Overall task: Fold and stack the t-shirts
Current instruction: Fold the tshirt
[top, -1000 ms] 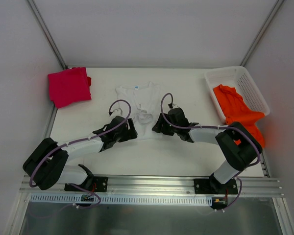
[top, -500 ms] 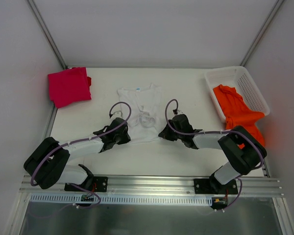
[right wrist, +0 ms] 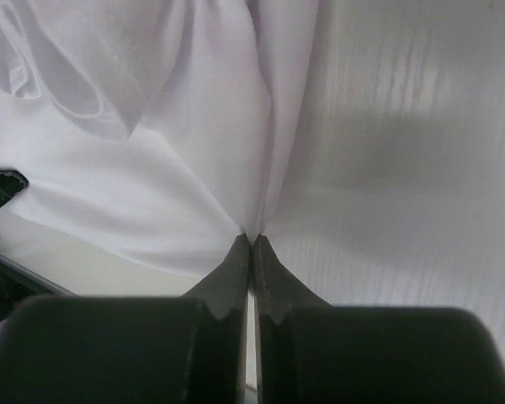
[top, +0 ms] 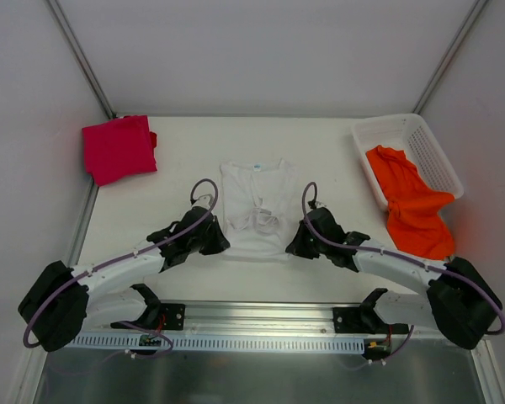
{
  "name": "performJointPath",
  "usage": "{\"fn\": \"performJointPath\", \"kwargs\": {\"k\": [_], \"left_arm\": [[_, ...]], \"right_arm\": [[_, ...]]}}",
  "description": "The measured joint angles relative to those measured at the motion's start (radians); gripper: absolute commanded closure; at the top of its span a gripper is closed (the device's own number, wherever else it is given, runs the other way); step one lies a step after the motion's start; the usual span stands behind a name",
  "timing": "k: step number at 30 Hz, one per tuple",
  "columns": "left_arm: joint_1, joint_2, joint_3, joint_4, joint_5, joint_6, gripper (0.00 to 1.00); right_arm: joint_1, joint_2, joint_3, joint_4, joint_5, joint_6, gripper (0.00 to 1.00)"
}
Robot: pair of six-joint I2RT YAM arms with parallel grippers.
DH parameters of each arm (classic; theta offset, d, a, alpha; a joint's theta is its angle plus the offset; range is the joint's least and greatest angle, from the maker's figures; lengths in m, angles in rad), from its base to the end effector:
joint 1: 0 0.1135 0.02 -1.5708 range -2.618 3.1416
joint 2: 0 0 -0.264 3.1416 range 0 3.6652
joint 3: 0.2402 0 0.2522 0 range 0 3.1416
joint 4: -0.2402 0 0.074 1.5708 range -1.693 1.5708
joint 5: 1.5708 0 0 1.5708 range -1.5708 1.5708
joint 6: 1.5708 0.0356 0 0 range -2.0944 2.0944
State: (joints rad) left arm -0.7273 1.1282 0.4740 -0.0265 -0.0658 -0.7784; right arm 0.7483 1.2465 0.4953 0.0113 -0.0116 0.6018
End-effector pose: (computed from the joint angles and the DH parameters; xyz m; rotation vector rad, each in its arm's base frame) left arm 0.1681 -0.1465 0.1817 -0.0971 2.3528 -0.7113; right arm 0.1733 0.1614 0.1665 -0.1828 2.4076 0.6765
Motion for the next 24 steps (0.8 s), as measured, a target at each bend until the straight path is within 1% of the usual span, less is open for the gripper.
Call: {"fn": "performJointPath", "kwargs": {"k": [4,11,17,24], "left_arm": [[-0.019,-0.090,0.002,-0.068,0.042,-0.003,1.00],[-0.020,-0.197,0.089,-0.196,0.069,-0.002,1.00],[-0.020,-0.201,0.205,-0.263,0.066,0.019,1.00],[-0.019,-0.146,0.314,-0.301,0.025,0.066,0.99]], "right_arm": [[0.048,-0.136,0.042,-0.188,0.052,0.021,1.00],[0.082,-0.255,0.109,-0.384,0.108,0.063,0.99],[0.083,-0.256,0.237,-0.516,0.158,0.071,0.99],[0.083,-0.162,0.393,-0.596,0.216,0.031,0.97]]}}
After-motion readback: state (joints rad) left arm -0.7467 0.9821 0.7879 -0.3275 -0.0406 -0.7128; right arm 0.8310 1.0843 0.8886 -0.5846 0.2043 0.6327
